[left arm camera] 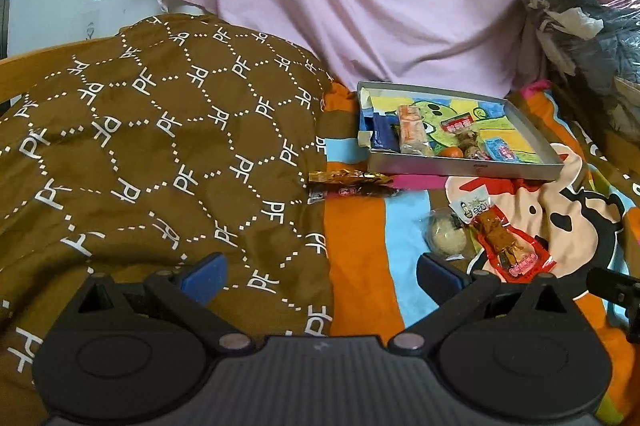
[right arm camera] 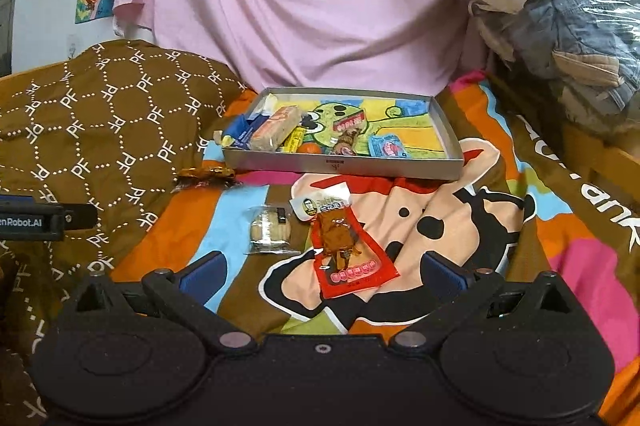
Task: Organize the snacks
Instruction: 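Lift both tools out of the tray and back over the remaining snacks, then lower the right tool toward the red dried-tofu packet while the left tool approaches the clear bun packet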
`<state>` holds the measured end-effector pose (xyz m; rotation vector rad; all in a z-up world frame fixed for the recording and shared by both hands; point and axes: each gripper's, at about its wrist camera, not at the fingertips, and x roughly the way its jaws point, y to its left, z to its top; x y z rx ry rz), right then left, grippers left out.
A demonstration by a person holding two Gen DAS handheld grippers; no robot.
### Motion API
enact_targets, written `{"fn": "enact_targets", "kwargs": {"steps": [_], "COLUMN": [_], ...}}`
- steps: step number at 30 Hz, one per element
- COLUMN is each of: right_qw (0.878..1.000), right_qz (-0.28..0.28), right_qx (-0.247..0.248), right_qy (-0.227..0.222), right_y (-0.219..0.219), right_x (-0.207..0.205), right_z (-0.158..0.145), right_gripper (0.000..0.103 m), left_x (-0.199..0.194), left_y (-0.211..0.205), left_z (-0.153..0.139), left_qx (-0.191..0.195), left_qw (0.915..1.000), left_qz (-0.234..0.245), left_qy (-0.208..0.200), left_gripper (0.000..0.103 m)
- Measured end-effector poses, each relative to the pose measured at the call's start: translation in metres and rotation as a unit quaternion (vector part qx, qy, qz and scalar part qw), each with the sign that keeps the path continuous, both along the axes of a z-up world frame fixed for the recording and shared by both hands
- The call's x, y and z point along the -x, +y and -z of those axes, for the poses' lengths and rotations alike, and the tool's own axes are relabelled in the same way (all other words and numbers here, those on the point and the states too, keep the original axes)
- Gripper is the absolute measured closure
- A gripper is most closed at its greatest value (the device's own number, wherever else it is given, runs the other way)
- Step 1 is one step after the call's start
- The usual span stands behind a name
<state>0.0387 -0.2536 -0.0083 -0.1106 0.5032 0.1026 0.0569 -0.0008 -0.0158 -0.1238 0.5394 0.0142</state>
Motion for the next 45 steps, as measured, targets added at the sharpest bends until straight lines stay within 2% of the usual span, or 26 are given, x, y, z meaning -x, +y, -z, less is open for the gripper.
{"fn": "enact_targets", "kwargs": {"steps": [12,33,38,45], "right_qw": [1.000,0.999,0.999,0.995], "right_qz": [0.001,-0.013,-0.025,-0.074], "right_qx": [-0.004,0.007,0.009,0.048], "right_qy": [0.027,0.036,0.047,0.053], "right_y": [-0.005,-0.010,-0.019,-0.021], "right_x": [-0.028,-0.060,-0.077,-0.103], "right_z": [0.027,0.038,0.049,0.057], "right_gripper": [0.001,0.001,0.001,0.001], "left_x": [-0.017,-0.030,-0.049,-0.086], "left_y": [-0.005,-0.008,-0.016,-0.035], "left_z": [0.008,0.011,0.014,0.021], "left_qx": [-0.014,0.000,-0.007,0.000], "left_qw": [0.9991,0.9984,0.9971,0.9964], "left_qz": [0.007,0.030,0.050,0.060], "left_qy": [0.038,0.047,0.057,0.060], "left_gripper": [0.000,0.000,0.000,0.000]}}
